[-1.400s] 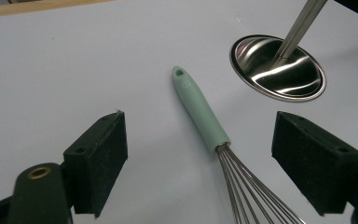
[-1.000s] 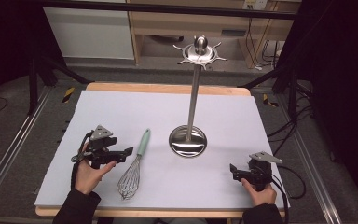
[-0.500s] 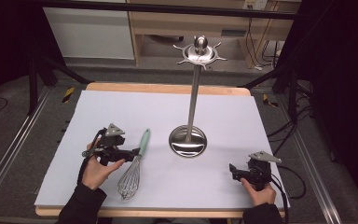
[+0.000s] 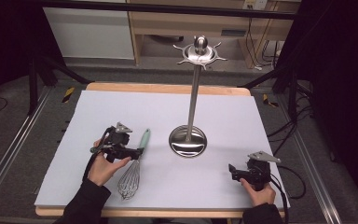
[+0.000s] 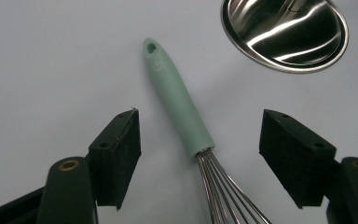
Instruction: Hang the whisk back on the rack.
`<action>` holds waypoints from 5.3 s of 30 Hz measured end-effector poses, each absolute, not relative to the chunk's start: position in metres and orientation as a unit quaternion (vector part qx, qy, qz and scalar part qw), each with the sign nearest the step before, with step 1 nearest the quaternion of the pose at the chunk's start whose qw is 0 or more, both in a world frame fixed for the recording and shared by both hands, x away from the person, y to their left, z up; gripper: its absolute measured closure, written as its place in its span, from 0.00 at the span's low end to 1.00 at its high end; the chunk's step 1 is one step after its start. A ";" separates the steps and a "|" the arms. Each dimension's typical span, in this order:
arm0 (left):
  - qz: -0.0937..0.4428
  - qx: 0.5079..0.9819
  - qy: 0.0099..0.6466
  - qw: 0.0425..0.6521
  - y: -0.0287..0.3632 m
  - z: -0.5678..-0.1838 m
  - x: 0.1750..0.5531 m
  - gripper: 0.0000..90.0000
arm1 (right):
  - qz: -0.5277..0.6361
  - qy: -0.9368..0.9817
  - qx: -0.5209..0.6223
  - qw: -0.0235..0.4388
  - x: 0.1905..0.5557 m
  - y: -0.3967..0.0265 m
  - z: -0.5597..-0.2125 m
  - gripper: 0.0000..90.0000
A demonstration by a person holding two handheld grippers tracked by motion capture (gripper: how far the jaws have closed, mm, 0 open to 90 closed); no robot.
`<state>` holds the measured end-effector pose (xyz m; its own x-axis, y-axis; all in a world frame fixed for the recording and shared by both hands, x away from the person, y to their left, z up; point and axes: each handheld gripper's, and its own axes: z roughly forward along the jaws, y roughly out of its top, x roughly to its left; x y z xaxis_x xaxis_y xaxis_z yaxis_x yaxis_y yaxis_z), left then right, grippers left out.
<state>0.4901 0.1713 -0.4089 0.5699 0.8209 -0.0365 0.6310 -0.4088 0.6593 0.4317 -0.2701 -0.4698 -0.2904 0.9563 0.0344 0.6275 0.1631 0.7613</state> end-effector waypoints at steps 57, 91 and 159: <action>0.088 0.829 0.504 0.226 0.146 -0.453 0.520 0.68 | 0.343 0.730 0.542 0.235 0.433 -0.269 -0.471 0.11; 0.103 0.804 0.492 0.317 0.167 -0.413 0.490 0.76 | 0.344 0.729 0.544 0.232 0.433 -0.270 -0.471 0.11; 0.238 0.702 0.368 0.562 0.179 -0.279 0.435 0.76 | 0.346 0.727 0.547 0.229 0.434 -0.271 -0.471 0.11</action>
